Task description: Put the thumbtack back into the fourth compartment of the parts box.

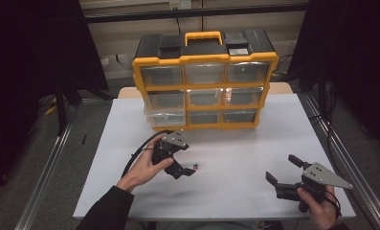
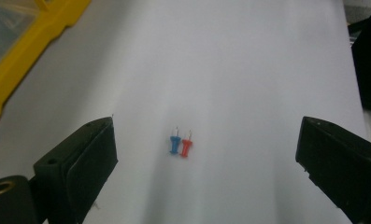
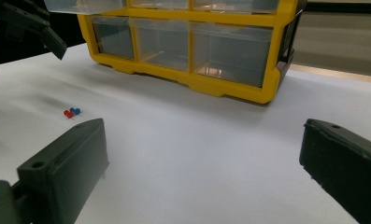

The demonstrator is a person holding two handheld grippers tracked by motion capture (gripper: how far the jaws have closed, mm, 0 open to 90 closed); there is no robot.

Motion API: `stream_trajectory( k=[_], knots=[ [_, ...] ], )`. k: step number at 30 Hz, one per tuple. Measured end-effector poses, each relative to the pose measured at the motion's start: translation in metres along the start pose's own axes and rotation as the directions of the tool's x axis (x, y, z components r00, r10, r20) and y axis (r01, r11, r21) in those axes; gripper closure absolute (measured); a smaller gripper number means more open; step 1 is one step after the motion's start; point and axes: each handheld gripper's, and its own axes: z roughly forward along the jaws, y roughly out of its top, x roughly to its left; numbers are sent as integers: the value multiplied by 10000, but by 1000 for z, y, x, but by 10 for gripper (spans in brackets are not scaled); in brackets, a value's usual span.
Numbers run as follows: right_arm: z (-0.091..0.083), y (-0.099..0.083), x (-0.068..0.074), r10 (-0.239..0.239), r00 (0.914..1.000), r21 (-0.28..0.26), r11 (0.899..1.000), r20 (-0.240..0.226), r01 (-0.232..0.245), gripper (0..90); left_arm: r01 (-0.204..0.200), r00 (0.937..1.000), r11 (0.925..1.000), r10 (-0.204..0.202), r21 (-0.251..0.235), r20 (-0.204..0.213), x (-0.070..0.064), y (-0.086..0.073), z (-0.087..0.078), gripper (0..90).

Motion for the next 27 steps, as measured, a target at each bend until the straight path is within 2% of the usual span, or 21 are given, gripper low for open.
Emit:
stream_trajectory(
  k=[2, 4, 5, 6, 8, 9, 11, 12, 13, 14, 18, 19, 23, 24, 26, 27],
  knots=[
    [0, 0, 0, -10, 10000, -1, 10000, 1, 10, 8, 30, 9995, 10000, -31, -19, -314, -1, -1, 7, 54],
    [0, 0, 0, 22, 10000, 14, 10000, 17, -22, 8, 17, 10000, 9996, -15, 282, -51, 2, 0, 7, 55],
    [0, 0, 0, 6, 10000, 13, 10000, 10, -6, 8, 66, 9996, 9999, -64, 107, -264, 1, -1, 11, 55],
    [0, 0, 0, -1, 10000, 13, 10000, -8, 1, 8, -51, 10000, 9993, 48, 379, 68, 3, 0, 10, 53],
    [0, 0, 0, -10, 10000, 12, 10000, -8, 10, 8, 12, 9999, 9995, -15, 304, 106, 5, -1, 15, 51],
    [0, 0, 0, -23, 10000, 2, 10000, -5, 23, 8, -88, 9997, 9991, 79, 405, 232, 6, -2, 16, 50],
    [0, 0, 0, -20, 10000, -1, 10000, 5, 20, 8, -80, 9997, 9979, 64, 646, 252, 7, -3, 18, 69],
    [0, 0, 0, -17, 10000, -3, 10000, 11, 17, 8, -64, 10000, 9988, 67, 492, -62, 6, -4, 22, 74],
    [0, 0, 0, -11, 10000, -1, 10000, 8, 11, 8, -84, 9999, 9980, 81, 619, 59, 7, -5, 22, 79],
    [0, 0, 0, -23, 10000, -1, 10000, 5, 23, 8, -90, 9999, 9981, 94, 612, -57, 7, -5, 24, 91],
    [0, 0, 0, -14, 10000, 4, 10000, -2, 14, 8, -220, 9991, 9947, 183, 1006, 375, 9, -4, 28, 143],
    [0, 0, 0, -4, 10000, 12, 10000, -8, 4, 8, -173, 9998, 9963, 171, 840, 30, 8, -5, 31, 157],
    [0, 0, 0, -23, 10000, 6, 10000, -7, 23, 8, -228, 9996, 9959, 212, 877, 197, 10, -6, 33, 234],
    [0, 0, 0, -19, 10000, 2, 10000, 3, 19, 8, -259, 9988, 9929, 209, 1164, 441, 12, -5, 31, 241],
    [0, 0, 0, -11, 10000, 3, 10000, 0, 11, 8, -312, 9992, 9950, 287, 953, 283, 11, -6, 34, 296],
    [0, 0, 0, -17, 10000, 3, 10000, -5, 17, 8, -231, 9995, 9944, 206, 1028, 255, 11, -7, 34, 308]
  ],
)
